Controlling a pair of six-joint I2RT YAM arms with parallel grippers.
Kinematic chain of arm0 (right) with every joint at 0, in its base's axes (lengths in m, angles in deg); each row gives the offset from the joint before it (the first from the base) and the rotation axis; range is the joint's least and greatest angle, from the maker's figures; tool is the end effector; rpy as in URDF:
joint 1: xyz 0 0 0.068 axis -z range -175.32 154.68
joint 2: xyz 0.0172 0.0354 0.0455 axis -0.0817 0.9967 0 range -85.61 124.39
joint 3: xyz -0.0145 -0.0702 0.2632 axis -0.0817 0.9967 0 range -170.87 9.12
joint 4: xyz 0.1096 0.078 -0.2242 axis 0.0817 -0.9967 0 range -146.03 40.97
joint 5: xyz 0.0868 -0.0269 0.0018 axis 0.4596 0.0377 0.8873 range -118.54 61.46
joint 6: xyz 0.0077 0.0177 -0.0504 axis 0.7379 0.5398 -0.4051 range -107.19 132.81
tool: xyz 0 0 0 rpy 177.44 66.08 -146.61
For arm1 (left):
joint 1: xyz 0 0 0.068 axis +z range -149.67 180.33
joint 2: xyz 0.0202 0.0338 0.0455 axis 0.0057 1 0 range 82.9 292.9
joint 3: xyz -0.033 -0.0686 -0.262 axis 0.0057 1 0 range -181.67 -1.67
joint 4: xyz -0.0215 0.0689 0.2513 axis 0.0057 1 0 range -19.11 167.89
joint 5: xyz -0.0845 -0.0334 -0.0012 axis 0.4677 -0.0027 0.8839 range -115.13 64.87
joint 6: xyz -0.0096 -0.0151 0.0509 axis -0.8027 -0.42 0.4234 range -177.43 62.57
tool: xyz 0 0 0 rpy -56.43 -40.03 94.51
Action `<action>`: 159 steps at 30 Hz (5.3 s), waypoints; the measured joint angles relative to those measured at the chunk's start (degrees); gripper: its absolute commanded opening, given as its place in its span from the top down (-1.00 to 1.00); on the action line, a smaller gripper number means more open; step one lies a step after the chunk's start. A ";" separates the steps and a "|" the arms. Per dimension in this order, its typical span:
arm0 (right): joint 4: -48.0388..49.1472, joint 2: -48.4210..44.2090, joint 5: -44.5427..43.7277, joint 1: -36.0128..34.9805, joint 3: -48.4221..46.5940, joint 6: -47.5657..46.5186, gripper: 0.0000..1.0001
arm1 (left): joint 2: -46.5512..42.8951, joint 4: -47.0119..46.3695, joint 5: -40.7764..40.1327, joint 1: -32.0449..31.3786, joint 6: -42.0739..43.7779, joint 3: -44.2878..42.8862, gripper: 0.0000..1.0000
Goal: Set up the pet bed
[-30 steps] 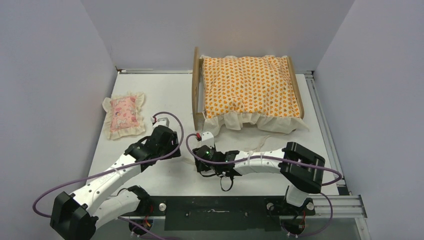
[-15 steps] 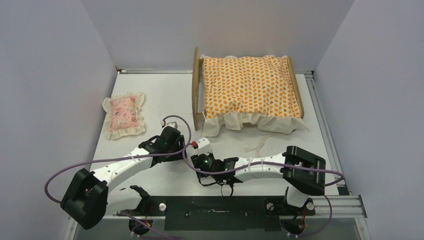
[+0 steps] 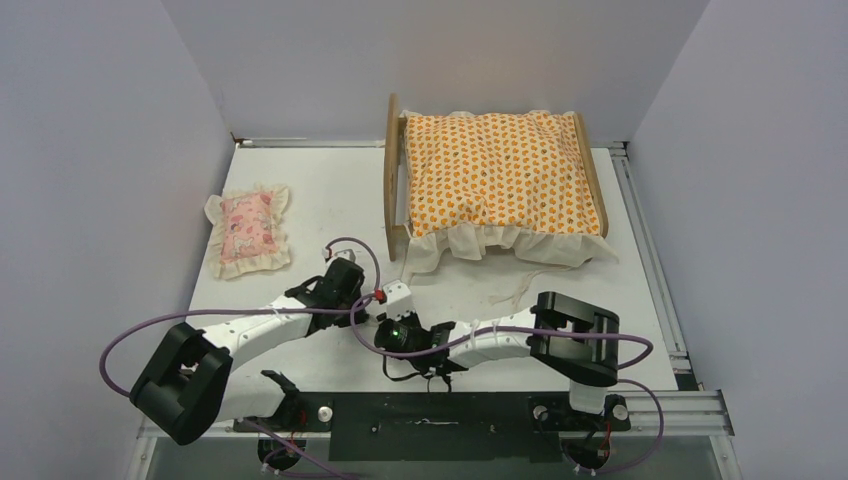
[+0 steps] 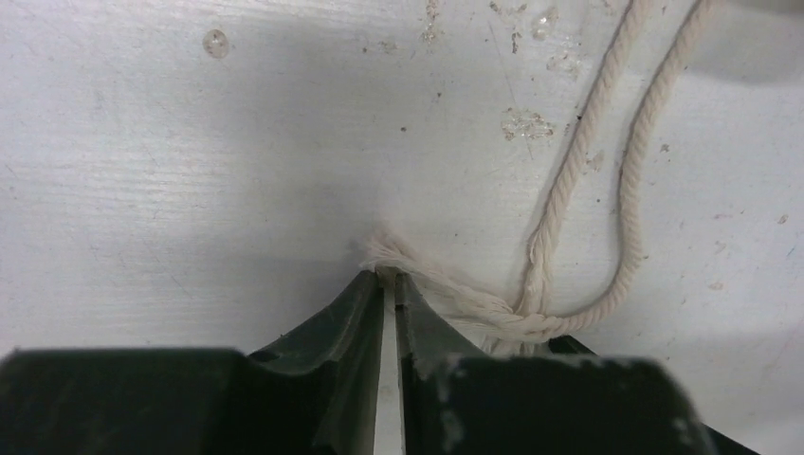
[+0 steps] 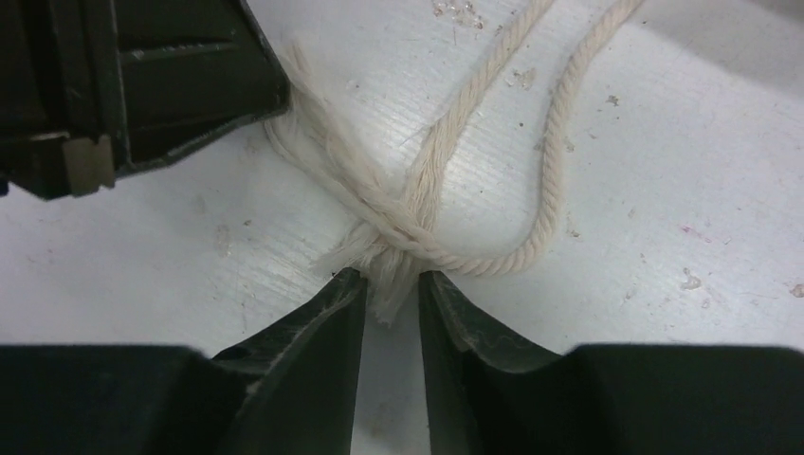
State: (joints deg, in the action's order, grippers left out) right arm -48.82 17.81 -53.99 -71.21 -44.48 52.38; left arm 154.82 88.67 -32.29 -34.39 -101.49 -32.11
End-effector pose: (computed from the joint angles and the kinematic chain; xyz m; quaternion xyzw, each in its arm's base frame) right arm 0.1012 0.3396 0.1409 -0.2131 0.8935 0.1744 0.3546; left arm 0.1810 -0.1200 0.1531 -0.0949 0.9578 -0.1213 0.2427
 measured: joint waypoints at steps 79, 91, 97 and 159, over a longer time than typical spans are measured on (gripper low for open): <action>-6.32 -27.08 15.21 3.63 15.78 -9.03 0.89 | -0.33 10.62 -12.22 -3.43 -11.52 -11.54 -0.17; -5.81 -27.10 18.43 6.08 15.78 -10.80 0.89 | 15.06 -8.92 -1.79 -5.66 -11.28 -19.50 -0.05; -5.73 -27.12 19.41 6.51 15.76 -11.28 0.89 | 19.47 -10.45 -2.12 -6.69 -11.50 -19.43 0.14; 24.72 2.49 38.82 28.13 1.57 -8.83 0.89 | 1.95 -25.59 -2.69 -6.36 -8.09 -0.52 0.10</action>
State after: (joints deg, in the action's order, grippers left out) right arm -24.10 20.30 -15.17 -43.08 -42.91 43.55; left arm 156.76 63.08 -34.97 -40.75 -109.57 -32.63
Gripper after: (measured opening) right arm 0.060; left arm 0.268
